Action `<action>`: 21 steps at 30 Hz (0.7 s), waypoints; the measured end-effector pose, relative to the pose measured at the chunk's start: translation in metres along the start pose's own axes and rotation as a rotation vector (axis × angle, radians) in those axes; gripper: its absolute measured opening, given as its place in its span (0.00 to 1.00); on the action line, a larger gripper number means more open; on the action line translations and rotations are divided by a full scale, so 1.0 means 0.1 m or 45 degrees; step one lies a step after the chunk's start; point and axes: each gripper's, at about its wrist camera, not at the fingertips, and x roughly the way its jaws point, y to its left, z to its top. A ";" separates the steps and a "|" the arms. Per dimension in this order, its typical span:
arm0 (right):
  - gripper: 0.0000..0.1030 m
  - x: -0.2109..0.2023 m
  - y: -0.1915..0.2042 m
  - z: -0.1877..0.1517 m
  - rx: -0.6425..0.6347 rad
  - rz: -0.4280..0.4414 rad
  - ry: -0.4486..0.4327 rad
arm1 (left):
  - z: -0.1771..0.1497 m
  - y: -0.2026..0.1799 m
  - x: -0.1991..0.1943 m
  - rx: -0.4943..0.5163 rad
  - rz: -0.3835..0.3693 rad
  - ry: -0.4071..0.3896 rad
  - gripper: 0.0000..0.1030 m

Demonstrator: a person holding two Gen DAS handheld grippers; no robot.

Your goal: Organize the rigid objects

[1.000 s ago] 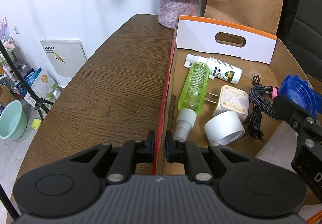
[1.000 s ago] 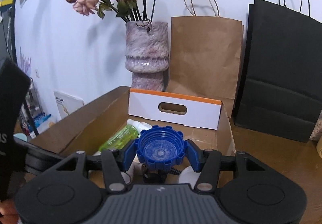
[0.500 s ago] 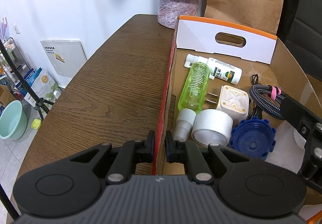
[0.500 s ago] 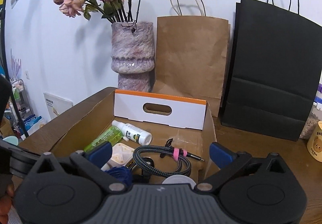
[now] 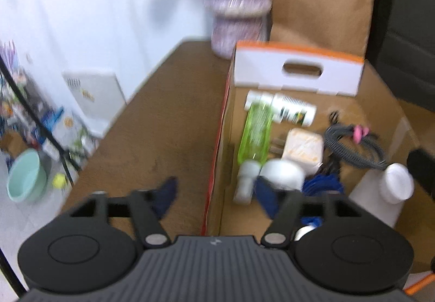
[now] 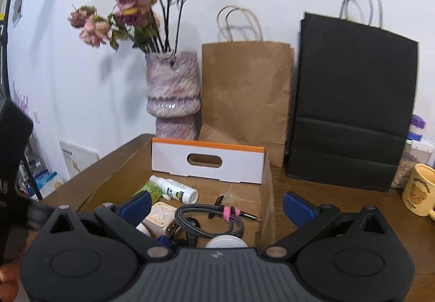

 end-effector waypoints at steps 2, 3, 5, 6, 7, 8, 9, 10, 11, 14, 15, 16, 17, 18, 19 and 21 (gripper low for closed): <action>1.00 -0.15 -0.06 -0.01 0.014 0.000 -0.017 | 0.02 -0.04 -0.20 0.037 0.009 -0.062 0.95; 1.00 -0.22 -0.09 0.00 0.023 0.000 -0.023 | 0.01 -0.04 -0.32 0.042 0.014 -0.094 0.99; 1.00 -0.40 -0.14 -0.01 0.039 0.005 -0.040 | -0.01 -0.04 -0.54 0.032 0.024 -0.147 1.00; 1.00 -0.49 -0.17 -0.01 0.045 0.009 -0.050 | -0.05 -0.03 -0.66 0.021 0.018 -0.164 1.00; 1.00 -0.60 -0.19 -0.01 0.052 0.015 -0.063 | -0.08 -0.03 -0.75 0.015 0.009 -0.171 1.00; 1.00 -0.69 -0.20 -0.02 0.055 0.021 -0.071 | -0.12 -0.03 -0.85 0.010 0.005 -0.179 1.00; 1.00 -0.80 -0.20 -0.03 0.056 0.026 -0.079 | -0.18 -0.02 -0.95 0.007 0.004 -0.189 1.00; 1.00 -0.91 -0.20 -0.05 0.053 0.025 -0.091 | -0.26 -0.01 -1.05 0.005 0.001 -0.201 1.00; 1.00 -1.01 -0.19 -0.06 0.052 0.021 -0.102 | -0.34 0.00 -1.13 0.001 -0.005 -0.211 1.00; 1.00 -1.33 -0.20 -0.16 0.055 0.022 -0.124 | -0.62 0.06 -1.40 -0.026 -0.042 -0.239 1.00; 1.00 -1.42 -0.19 -0.19 0.056 0.018 -0.128 | -0.70 0.08 -1.48 -0.032 -0.057 -0.253 1.00; 1.00 -1.52 -0.19 -0.24 0.056 0.013 -0.129 | -0.81 0.10 -1.57 -0.042 -0.070 -0.275 1.00; 1.00 -1.62 -0.18 -0.29 0.054 0.008 -0.132 | -0.92 0.11 -1.66 -0.051 -0.083 -0.300 1.00; 1.00 -1.70 -0.17 -0.35 0.052 0.007 -0.134 | -1.04 0.13 -1.75 -0.055 -0.096 -0.324 1.00; 1.00 -1.79 -0.16 -0.41 0.048 0.008 -0.136 | -1.16 0.13 -1.83 -0.056 -0.111 -0.351 1.00; 1.00 -1.98 -0.14 -0.56 0.039 0.005 -0.141 | -1.40 0.14 -1.97 -0.057 -0.138 -0.403 1.00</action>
